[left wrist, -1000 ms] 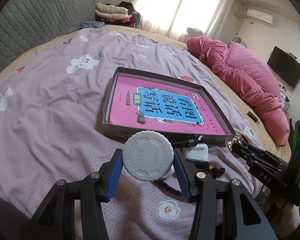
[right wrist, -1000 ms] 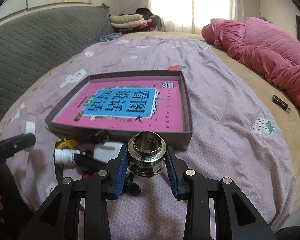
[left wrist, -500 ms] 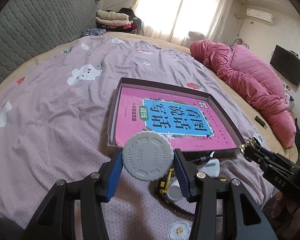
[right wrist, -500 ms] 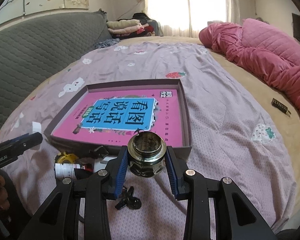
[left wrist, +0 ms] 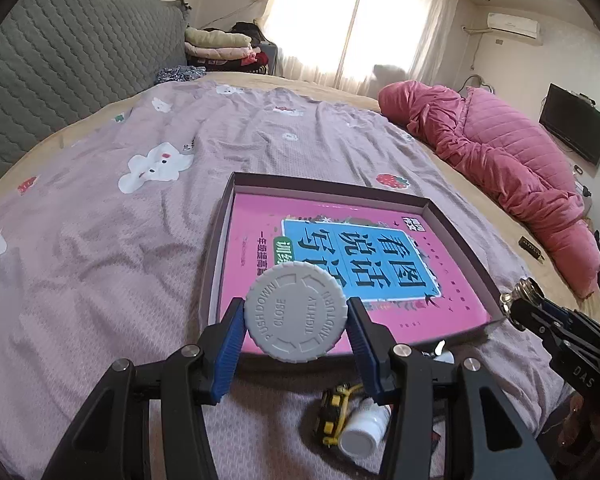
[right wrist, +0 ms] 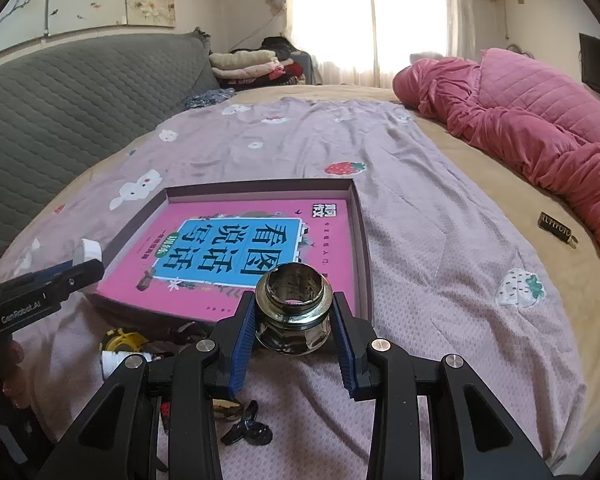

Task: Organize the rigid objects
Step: 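Lift the brass fitting with the right gripper while the left gripper lifts the white cap toward the tray, then lower the brass fitting onto the pink book while the left gripper lowers the white cap beside it, then open the right gripper to release the fitting while the left gripper releases the white cap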

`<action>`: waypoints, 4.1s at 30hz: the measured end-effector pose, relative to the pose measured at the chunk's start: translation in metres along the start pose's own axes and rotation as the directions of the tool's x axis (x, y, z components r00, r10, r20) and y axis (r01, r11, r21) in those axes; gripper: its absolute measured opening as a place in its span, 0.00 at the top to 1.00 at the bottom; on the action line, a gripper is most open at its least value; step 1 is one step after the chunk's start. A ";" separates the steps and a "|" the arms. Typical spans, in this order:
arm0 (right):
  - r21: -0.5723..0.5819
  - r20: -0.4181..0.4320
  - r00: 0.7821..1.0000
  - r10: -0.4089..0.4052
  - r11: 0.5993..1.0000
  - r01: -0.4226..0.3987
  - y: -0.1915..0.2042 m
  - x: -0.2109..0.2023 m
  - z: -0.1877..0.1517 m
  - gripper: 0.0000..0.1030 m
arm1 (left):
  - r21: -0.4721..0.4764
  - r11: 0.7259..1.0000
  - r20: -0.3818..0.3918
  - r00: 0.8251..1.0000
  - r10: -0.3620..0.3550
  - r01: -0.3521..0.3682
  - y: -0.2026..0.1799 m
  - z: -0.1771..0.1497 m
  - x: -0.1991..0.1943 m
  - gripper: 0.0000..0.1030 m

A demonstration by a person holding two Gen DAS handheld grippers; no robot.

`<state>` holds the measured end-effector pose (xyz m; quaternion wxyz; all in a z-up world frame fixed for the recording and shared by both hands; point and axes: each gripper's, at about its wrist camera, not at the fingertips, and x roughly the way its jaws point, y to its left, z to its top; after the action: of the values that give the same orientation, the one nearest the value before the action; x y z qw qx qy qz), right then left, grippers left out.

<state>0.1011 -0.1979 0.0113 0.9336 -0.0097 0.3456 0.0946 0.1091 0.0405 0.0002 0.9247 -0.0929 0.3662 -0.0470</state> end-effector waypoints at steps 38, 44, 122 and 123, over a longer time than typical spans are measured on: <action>0.003 -0.018 1.000 -0.014 1.000 0.014 -0.010 0.044 0.021 0.64 | -0.002 1.000 -0.139 0.990 0.029 -0.030 0.006 0.010 0.058 0.51; 0.002 -0.048 0.999 -0.018 1.000 0.018 -0.012 0.054 0.019 0.64 | 0.015 0.999 -0.155 0.987 0.037 -0.035 0.004 0.008 0.060 0.51; -0.015 -0.096 0.995 0.007 1.000 -0.008 -0.010 0.062 0.009 0.51 | 0.107 0.993 -0.182 0.981 0.061 -0.042 -0.004 0.004 0.061 0.51; -0.011 -0.097 0.995 0.008 1.000 -0.009 -0.010 0.061 0.009 0.50 | 0.108 0.993 -0.181 0.982 0.061 -0.042 -0.004 0.004 0.061 0.51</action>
<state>0.1542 -0.1970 -0.0222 0.9152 -0.0180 0.3900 0.0998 0.1561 0.0276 -0.0365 0.8913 -0.0306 0.4495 -0.0505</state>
